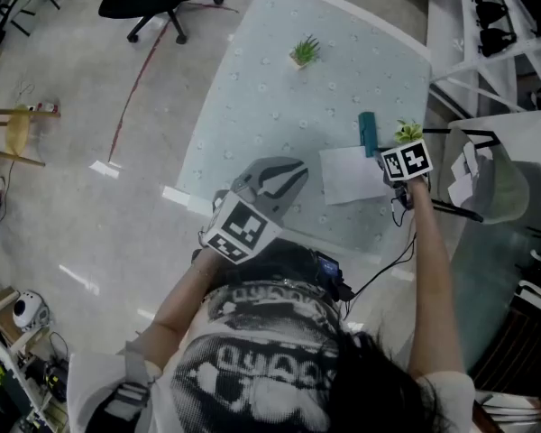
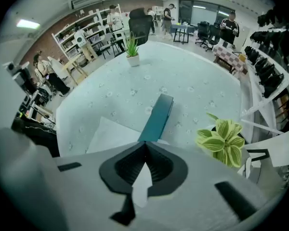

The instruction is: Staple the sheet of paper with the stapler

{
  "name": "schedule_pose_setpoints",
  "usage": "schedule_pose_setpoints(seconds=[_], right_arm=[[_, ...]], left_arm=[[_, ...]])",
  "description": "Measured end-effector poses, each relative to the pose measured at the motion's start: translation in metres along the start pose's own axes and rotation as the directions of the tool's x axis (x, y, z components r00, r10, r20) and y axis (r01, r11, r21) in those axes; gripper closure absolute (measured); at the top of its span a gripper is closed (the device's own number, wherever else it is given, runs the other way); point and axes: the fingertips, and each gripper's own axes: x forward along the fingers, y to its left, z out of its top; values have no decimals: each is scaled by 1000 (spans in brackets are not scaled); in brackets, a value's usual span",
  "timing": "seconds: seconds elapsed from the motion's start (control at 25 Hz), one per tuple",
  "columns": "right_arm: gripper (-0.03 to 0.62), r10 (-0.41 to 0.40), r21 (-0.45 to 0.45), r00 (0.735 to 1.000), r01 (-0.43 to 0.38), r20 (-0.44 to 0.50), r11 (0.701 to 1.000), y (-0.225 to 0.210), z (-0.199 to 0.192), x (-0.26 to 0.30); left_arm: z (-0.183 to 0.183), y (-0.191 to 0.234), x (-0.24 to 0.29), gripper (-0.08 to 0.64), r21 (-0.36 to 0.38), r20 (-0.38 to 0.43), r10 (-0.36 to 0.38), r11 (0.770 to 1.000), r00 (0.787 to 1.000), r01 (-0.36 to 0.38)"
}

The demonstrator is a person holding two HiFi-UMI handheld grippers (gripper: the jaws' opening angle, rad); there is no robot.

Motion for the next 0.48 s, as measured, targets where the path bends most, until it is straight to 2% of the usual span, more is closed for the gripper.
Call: schedule_pose_setpoints(seconds=[0.24,0.36,0.48], right_arm=[[588,119,25,993,-119,-9,993,2,0,2],[589,131,22,990,-130,-53,991,2,1,2],[588,108,-17,987,-111,-115,994,2,2,4]], left_arm=[[-2,-5,5,526,-21,9,-15,1000,1000,15],[-1,-10,9,526,-11,11,-33,999,999,33],[-11,-13,13,526,-37,-6,-44,998,999,44]])
